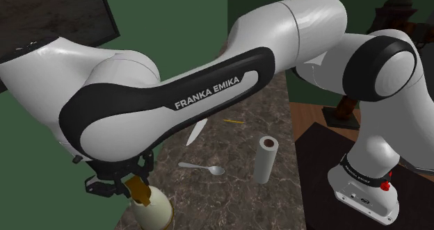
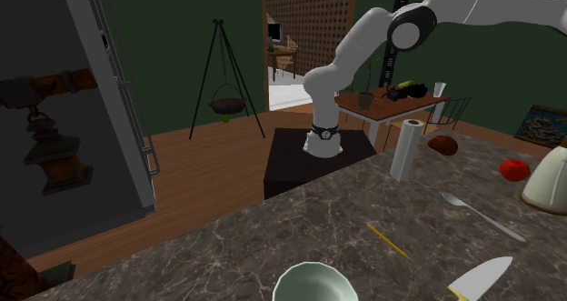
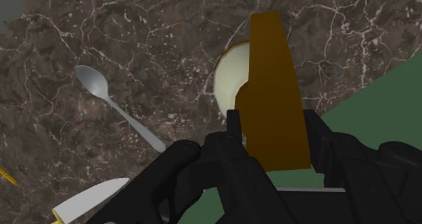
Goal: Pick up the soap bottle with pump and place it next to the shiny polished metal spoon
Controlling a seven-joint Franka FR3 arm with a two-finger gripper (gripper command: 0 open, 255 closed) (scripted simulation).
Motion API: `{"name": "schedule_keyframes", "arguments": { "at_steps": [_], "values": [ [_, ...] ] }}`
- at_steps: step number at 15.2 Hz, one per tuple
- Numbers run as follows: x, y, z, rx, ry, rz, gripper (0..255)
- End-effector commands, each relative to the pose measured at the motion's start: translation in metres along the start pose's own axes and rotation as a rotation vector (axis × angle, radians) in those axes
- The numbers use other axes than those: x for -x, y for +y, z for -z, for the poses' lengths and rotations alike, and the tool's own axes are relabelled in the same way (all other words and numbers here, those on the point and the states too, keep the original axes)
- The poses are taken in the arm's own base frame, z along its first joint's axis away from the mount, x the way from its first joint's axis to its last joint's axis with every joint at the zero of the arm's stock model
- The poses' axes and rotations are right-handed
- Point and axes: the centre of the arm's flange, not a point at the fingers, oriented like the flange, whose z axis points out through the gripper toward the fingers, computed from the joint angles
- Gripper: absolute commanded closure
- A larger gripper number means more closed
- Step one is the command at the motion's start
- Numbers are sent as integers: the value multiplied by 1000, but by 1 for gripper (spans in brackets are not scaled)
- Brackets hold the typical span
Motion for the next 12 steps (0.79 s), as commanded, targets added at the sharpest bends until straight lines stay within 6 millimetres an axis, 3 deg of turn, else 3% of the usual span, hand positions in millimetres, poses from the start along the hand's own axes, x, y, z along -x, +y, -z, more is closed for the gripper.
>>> {"name": "schedule_keyframes", "arguments": {
  "at_steps": [1, 7, 8, 12],
  "values": [
    [-1, -1, -5, -1, 1, 0, 255],
    [-1, -1, -5, -1, 1, 0, 255],
    [-1, -1, -5, -1, 1, 0, 0],
    [-1, -1, -5, -1, 1, 0, 0]
  ]
}}
